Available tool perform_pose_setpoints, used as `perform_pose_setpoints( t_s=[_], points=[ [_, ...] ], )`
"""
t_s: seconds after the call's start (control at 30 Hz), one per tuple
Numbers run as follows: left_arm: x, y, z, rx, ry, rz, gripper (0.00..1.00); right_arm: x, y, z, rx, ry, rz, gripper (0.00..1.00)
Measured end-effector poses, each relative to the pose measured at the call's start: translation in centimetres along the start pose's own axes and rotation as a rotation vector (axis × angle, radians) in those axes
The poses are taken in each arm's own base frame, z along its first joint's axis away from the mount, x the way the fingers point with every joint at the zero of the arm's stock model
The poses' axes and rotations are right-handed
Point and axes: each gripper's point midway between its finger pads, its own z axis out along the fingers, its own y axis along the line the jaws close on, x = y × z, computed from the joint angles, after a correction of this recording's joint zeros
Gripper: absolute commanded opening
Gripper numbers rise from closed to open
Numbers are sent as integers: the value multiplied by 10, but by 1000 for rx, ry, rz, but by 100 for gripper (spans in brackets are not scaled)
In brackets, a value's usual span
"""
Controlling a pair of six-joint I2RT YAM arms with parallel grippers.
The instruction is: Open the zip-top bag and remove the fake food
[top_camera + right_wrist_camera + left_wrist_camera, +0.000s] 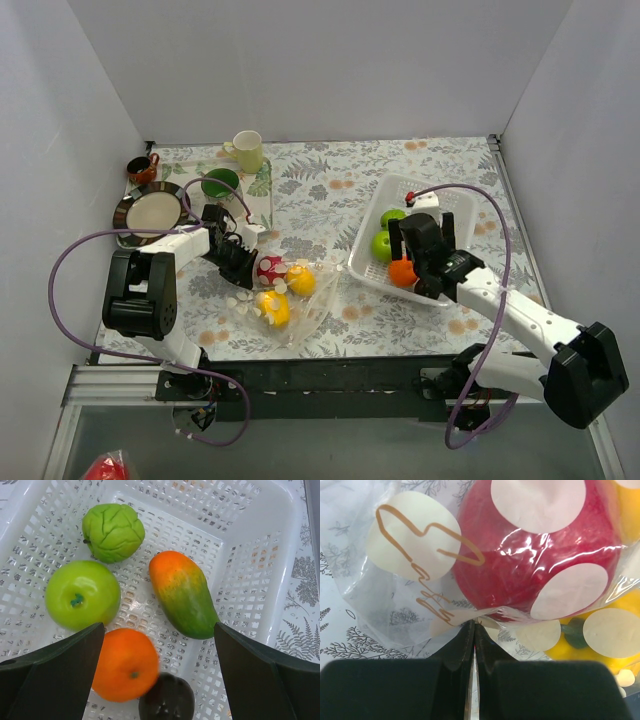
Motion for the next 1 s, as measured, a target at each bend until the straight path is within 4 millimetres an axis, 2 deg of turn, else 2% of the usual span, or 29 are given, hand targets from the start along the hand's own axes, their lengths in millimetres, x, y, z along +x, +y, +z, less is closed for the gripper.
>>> perform_pose_setpoints(
  t_s=[0.13, 0.2, 0.3, 0.33, 0.37, 0.47, 0.63, 0.73, 0.8, 0.87, 1.0],
  points=[
    [0, 0, 0, 0, 0, 0, 0, -9, 7, -11, -34, -34, -20, 98],
    [0, 0, 0, 0, 0, 0, 0, -18, 23, -26, -106, -83, -53, 92],
    [0, 0, 0, 0, 0, 0, 0, -32, 65, -63, -298, -192, -111, 54],
    [0, 0, 0, 1, 1, -1, 0, -32, 79, -76, -365, -226, -123, 21],
    [0, 0, 0, 1, 2, -1, 0, -29, 93, -88, -434, -246, -136, 2],
    [0, 0, 1, 3, 1, -3, 0, -10, 127, -109, -582, -255, -174, 1],
    [-1, 0, 1, 6, 2, -7, 0, 40, 175, -116, -708, -171, -291, 1],
    [-2, 0, 1, 5, 3, -7, 0, 60, 202, -122, -789, -141, -333, 1],
    [-2, 0, 1, 6, 3, -7, 0, 69, 214, -121, -821, -123, -348, 2],
    [-1, 0, 1, 6, 3, -7, 0, 78, 225, -117, -838, -103, -364, 9],
    [-1, 0, 1, 6, 4, -7, 0, 96, 248, -106, -857, -50, -408, 13]
  ],
)
